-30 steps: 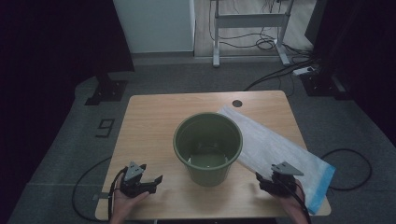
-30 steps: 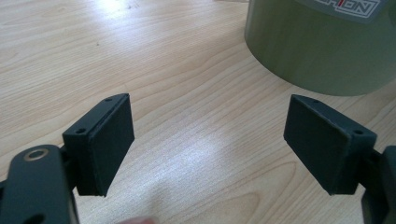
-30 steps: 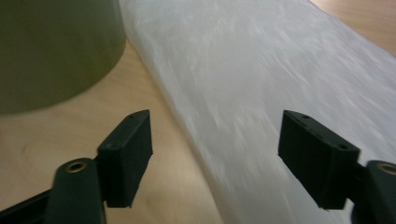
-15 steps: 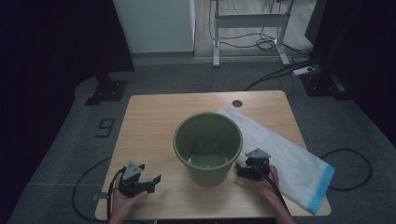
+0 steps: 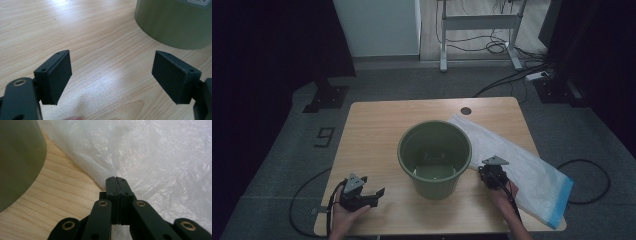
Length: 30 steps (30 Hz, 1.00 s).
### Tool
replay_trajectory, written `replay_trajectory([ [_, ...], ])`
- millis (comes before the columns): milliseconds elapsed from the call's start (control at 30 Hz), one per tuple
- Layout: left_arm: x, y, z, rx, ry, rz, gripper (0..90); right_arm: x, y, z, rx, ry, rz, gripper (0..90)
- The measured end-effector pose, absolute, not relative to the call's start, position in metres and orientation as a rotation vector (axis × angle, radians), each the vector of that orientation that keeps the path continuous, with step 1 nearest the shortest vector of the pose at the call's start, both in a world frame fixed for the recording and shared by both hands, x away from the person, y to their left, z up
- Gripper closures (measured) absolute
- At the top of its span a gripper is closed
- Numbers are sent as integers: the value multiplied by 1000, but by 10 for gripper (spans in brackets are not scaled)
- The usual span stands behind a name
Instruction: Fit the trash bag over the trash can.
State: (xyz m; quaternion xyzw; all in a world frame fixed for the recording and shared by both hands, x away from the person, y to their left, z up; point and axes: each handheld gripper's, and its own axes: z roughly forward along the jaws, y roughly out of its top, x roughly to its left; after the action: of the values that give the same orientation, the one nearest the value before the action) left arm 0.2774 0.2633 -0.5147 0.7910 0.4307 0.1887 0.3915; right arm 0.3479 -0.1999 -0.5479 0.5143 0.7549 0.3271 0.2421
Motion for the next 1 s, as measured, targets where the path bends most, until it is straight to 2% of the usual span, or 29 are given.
replay_trajectory([
  [300,278,266,-513,1973,1101,465,160,332,-234,-521,1451,1860,1137,892],
  [667,277,268,-512,1955,1113,483,160,307,-272,-448,1392,1597,1375,893],
  [1000,276,268,-511,1947,1118,492,160,289,-277,-392,1260,1499,1474,893],
])
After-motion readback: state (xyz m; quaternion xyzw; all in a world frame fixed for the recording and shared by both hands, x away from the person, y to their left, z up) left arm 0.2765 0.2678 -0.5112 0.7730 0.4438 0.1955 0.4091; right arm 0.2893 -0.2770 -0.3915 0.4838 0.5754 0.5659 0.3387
